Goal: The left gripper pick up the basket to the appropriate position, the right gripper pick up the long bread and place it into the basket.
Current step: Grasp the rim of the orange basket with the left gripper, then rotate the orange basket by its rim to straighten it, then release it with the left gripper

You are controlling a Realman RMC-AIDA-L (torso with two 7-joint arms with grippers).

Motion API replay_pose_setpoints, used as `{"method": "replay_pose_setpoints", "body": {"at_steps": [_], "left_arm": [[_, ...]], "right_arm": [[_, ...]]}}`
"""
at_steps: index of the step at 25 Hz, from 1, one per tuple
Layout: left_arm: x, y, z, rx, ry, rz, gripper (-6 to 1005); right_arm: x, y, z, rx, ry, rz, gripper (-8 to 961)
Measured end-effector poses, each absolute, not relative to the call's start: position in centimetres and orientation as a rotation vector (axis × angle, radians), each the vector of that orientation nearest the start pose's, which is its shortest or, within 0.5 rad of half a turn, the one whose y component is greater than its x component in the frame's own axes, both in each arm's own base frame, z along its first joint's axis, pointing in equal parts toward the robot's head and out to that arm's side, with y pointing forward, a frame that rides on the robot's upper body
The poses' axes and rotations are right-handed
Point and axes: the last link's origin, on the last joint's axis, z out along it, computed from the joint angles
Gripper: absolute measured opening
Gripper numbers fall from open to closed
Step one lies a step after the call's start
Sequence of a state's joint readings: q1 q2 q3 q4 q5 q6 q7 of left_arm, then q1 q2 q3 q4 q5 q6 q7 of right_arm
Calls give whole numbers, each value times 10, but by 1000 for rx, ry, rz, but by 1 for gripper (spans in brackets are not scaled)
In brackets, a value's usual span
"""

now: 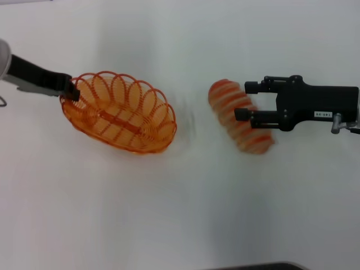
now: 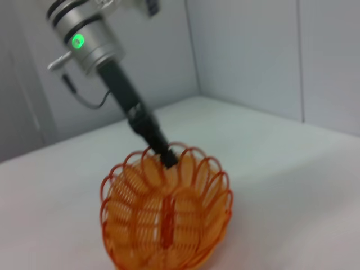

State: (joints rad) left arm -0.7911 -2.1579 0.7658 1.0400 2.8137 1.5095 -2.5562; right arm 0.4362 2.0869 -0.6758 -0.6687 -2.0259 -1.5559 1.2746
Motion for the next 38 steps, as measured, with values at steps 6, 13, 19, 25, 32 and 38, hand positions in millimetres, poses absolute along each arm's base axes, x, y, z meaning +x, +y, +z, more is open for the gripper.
{"method": "replay_pose_setpoints", "body": {"at_steps": [6,13,19,25,32,38], "left_arm": [[-236,374,23,-2250,-1665,22,96],[-246,365,26,-2155,-1772,-123,92],[-251,363,18,-2132,-1791,-159,89],[-255,360,6,-2124,-1793,-221,90],[-262,356,-4,-2104,-1795,-260,94],[-268,353,-15,-2101,-1799,-233,125]], "right_arm": [[288,309,1,-2647,605,697,749],[288,313,8,-2563,609,772,748],[290,313,8,-2520,601,801,747],[293,314,7,-2460,606,831,746],[296,314,5,-2435,614,834,747],[294,316,0,-2447,599,826,748]]}}
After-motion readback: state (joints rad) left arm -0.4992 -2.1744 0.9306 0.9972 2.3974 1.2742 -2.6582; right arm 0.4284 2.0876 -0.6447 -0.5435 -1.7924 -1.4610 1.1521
